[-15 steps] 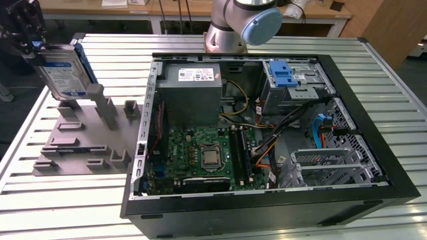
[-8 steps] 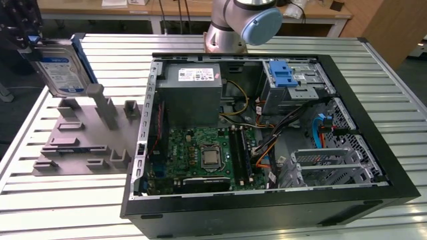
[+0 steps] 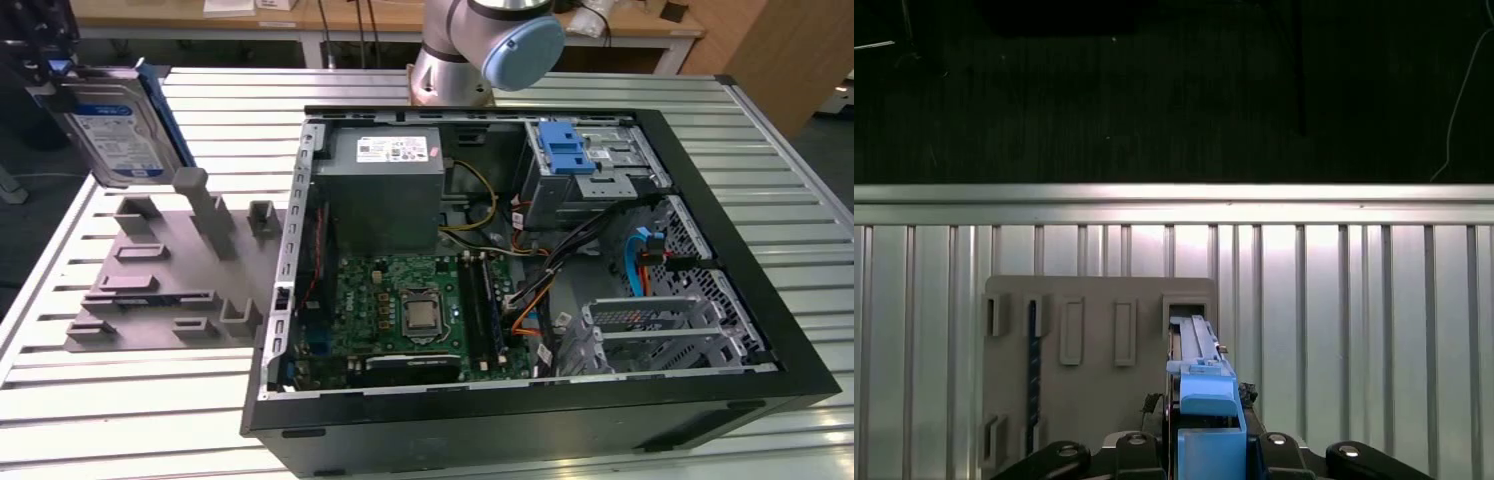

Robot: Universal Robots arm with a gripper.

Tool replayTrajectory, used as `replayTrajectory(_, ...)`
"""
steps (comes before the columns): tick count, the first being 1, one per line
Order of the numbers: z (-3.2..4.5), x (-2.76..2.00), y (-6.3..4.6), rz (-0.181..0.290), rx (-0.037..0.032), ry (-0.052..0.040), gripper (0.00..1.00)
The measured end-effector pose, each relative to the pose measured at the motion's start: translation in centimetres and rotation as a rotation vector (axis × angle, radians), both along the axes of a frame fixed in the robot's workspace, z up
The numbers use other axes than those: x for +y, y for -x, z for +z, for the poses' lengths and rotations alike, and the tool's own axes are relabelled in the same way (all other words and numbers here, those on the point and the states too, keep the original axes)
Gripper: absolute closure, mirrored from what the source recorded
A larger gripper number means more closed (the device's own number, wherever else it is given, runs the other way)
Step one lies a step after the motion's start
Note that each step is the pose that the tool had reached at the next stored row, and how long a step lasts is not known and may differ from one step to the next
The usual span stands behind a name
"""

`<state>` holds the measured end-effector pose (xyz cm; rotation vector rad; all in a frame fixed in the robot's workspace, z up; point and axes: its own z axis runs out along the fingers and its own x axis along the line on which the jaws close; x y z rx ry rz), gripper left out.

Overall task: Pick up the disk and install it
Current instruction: 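Pick up the disk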

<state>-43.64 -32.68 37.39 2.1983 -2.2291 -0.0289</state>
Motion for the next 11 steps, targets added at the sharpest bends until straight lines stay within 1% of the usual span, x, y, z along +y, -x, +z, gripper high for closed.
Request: replayTrajectory(11,1.36,0.0,0.0,0.0,0.0,0.0,0.64)
